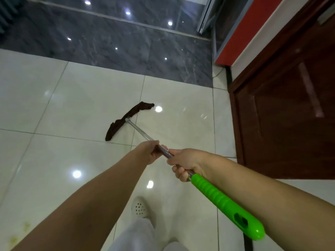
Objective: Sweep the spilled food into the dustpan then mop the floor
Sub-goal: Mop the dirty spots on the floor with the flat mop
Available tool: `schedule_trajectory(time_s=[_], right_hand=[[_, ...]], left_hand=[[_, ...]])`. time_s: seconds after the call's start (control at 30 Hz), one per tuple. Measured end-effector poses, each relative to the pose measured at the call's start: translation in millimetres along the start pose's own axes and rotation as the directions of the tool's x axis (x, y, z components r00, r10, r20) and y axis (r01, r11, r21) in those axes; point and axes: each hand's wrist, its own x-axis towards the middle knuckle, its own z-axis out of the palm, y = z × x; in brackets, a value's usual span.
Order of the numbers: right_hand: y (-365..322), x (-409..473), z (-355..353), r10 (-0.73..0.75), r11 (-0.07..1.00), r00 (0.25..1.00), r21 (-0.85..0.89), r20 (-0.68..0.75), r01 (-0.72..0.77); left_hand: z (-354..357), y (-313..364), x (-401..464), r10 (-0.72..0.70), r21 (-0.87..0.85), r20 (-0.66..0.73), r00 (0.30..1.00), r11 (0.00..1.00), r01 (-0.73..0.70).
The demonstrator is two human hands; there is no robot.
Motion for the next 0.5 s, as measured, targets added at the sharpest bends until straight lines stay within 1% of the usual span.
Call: schedule_trajectory(time_s=[0.13,0.27,0.4,0.5], right_hand=[[-39,18,12,-0.011,1.000,1.000,0.012,0.008,0.011],[-64,34,22,-0.020,1.000,1.000,0.009,0.012,0.020],[-71,43,27,-0.016,1.000,1.000,-0.024,0.021,0.017],[-68,38,22,0.003,0.996,1.000,-0.089,0.023,-0.001]], left_hand=[[-8,36,17,0.013,-0.066,-0.029,1.000,0.998,-0.015],[-13,58,32,0.054,-0.078,-0.087,0.995,0.995,-0.060],[-19,64,38,0.067,-0.100,-0.120,0.991,0.992,-0.079],[-17,54,32,0.059,-0.121,-0.147,0.987,0.990,-0.077]])
